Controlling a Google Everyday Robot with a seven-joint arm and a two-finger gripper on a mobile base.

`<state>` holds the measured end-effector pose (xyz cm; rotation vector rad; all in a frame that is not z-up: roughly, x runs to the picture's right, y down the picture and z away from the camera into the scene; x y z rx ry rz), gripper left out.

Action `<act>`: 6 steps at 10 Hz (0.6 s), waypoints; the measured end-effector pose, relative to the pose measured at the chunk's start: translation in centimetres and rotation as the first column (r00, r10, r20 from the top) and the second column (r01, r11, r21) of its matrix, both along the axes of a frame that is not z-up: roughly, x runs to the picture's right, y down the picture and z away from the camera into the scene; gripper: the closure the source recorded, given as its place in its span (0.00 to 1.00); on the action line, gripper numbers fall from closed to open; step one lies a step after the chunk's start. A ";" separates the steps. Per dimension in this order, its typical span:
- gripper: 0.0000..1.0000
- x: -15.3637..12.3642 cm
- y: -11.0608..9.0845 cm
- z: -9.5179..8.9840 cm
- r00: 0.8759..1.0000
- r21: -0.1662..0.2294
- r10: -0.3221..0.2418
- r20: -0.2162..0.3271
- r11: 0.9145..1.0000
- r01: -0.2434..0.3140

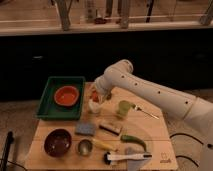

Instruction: Place apple in paper cup

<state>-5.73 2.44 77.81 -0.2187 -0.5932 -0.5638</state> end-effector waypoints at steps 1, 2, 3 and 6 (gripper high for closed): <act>1.00 -0.1 0.1 0.1 1.000 -0.008 -0.014 0.003 1.000 0.014; 1.00 -0.2 0.2 0.2 1.000 -0.015 -0.025 0.005 1.000 0.025; 1.00 -0.3 0.3 0.2 0.999 -0.019 -0.032 0.008 0.999 0.032; 0.98 -0.4 0.5 0.2 0.999 -0.033 -0.049 0.010 0.998 0.049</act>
